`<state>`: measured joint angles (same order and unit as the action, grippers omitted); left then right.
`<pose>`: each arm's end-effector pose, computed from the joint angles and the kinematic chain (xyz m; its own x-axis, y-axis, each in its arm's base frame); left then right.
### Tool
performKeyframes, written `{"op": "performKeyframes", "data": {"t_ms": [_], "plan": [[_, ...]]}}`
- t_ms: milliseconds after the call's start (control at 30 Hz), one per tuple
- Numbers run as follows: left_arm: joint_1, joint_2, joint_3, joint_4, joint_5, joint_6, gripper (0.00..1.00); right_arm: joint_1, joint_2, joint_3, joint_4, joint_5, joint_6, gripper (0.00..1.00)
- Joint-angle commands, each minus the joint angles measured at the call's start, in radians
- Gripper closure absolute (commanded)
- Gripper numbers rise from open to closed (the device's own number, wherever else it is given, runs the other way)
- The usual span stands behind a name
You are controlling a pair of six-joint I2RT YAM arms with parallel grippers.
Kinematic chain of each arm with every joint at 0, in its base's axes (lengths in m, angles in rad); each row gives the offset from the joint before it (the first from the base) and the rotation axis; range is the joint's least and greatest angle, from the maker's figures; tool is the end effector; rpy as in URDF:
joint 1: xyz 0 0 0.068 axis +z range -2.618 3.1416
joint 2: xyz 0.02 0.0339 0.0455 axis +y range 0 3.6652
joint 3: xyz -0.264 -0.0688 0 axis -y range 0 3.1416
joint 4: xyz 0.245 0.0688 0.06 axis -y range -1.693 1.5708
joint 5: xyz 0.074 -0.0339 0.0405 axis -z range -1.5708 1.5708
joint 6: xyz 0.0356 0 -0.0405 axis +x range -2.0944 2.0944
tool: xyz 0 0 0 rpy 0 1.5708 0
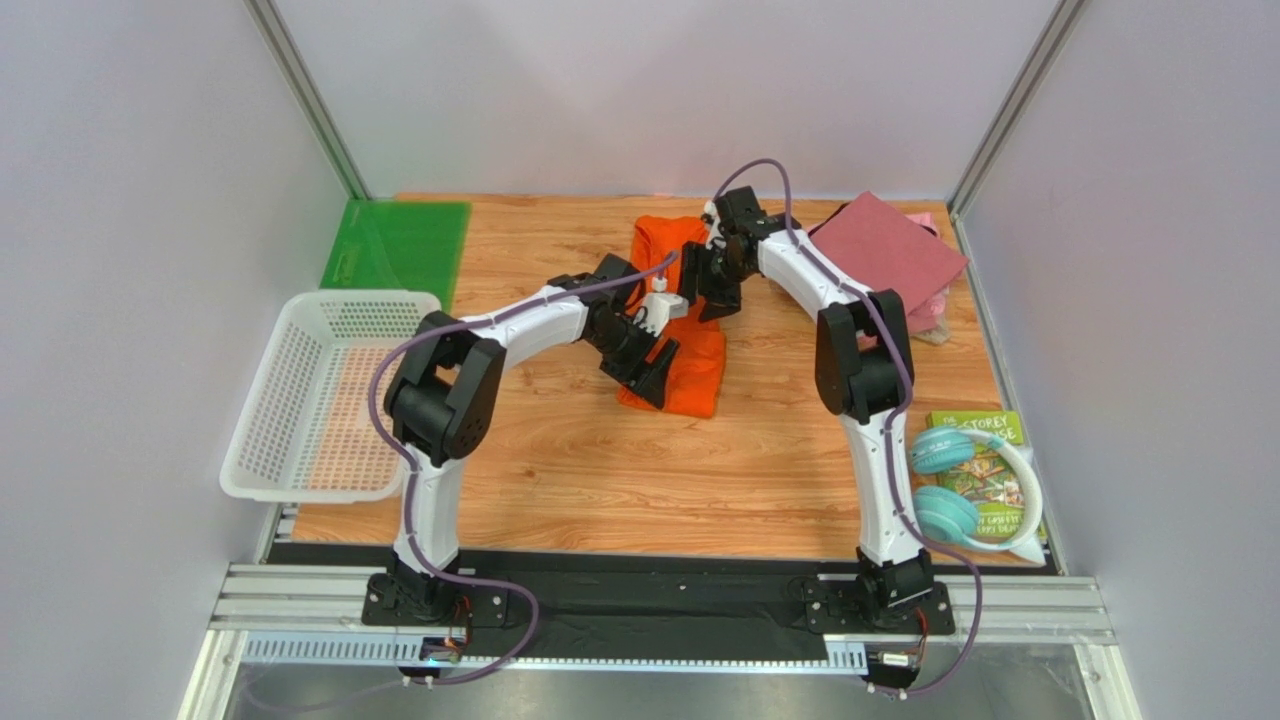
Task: Fold and stack the t-shirts
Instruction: Fold the tshirt
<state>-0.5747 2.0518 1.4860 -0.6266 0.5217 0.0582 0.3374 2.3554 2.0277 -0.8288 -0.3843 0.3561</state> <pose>0.3428 -0.2431 0.1694 -0.7423 0.5408 -0.3957 0.6701 0.5972 -0.4408 0.4682 0.1784 0.1803 -0.9662 0.0035 -0.2576 -0.1200 0.8787 0.4620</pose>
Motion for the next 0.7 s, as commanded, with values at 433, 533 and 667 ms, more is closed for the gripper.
{"op": "performKeyframes", "data": {"t_ms": [433, 533, 667], "plan": [[0.058, -0.163, -0.156, -0.252, 0.113, 0.224, 0.27, -0.038, -0.163, -0.148, 0.087, -0.061, -0.031, 0.5], [0.058, -0.182, -0.168, -0.233, 0.107, 0.216, 0.27, -0.018, -0.199, -0.204, 0.09, -0.173, -0.072, 0.5], [0.058, -0.208, -0.197, -0.202, 0.089, 0.209, 0.27, 0.006, -0.202, -0.196, 0.054, -0.284, -0.114, 0.49]]}}
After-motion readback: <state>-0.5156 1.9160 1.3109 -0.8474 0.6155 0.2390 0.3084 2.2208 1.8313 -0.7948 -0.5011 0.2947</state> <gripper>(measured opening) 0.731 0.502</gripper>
